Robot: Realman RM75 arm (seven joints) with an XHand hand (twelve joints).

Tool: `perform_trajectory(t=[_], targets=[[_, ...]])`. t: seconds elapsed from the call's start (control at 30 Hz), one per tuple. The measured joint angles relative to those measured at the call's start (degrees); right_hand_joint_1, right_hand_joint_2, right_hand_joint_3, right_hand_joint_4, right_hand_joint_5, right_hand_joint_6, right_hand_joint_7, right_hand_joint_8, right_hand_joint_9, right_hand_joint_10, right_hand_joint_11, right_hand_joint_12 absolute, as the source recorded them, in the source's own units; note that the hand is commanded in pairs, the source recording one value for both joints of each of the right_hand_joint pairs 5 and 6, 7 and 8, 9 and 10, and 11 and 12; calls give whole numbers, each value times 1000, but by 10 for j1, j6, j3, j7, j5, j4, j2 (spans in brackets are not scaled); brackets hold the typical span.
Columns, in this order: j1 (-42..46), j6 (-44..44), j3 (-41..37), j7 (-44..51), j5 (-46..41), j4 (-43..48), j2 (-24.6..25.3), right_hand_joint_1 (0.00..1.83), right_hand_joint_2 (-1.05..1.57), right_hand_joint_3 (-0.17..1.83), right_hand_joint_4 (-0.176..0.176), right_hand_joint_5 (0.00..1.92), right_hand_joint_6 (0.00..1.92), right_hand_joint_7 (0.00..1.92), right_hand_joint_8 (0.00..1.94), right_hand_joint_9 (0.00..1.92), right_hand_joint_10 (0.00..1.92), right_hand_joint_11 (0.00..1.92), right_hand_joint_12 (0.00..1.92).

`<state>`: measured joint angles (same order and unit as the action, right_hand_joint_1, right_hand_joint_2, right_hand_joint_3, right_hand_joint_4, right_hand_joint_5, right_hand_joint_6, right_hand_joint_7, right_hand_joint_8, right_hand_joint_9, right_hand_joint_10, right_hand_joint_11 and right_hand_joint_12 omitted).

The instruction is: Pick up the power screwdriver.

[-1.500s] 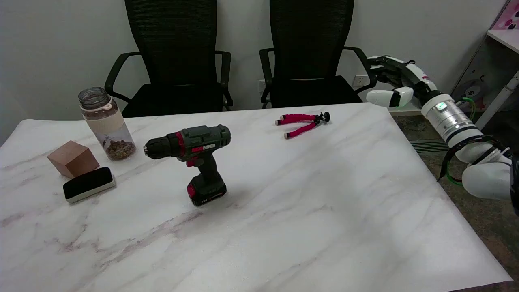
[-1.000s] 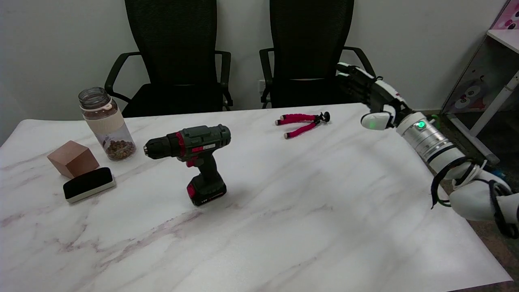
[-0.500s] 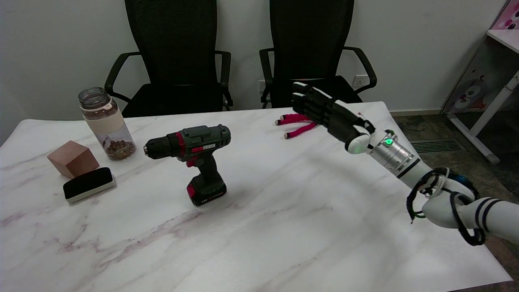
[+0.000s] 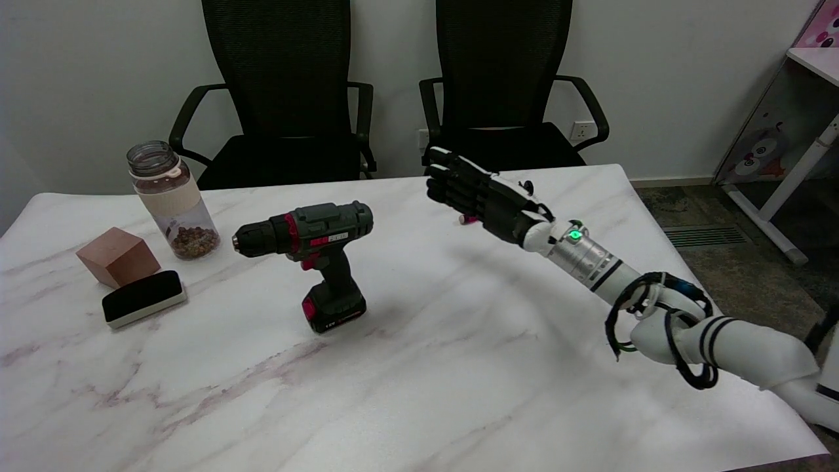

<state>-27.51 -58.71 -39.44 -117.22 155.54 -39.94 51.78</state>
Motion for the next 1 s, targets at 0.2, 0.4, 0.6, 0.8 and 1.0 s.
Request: perform_trajectory(t=[0.2,0.4,0.6,0.8,1.0], targets=[[-32,15,22,-15,15,38,43,942,-776,878,176,81,81,81,81,145,145,150,150],[-52,27,36,-22,26,64,80,945,-790,871,176,81,81,81,81,146,146,153,153],[-66,35,46,-24,38,83,114,955,-832,865,176,83,83,83,83,145,145,160,160],[-75,43,52,-12,45,96,144,995,-888,861,176,87,87,87,87,138,138,148,148],[-82,51,56,7,49,103,171,1005,-940,864,176,117,117,117,117,144,144,142,142]])
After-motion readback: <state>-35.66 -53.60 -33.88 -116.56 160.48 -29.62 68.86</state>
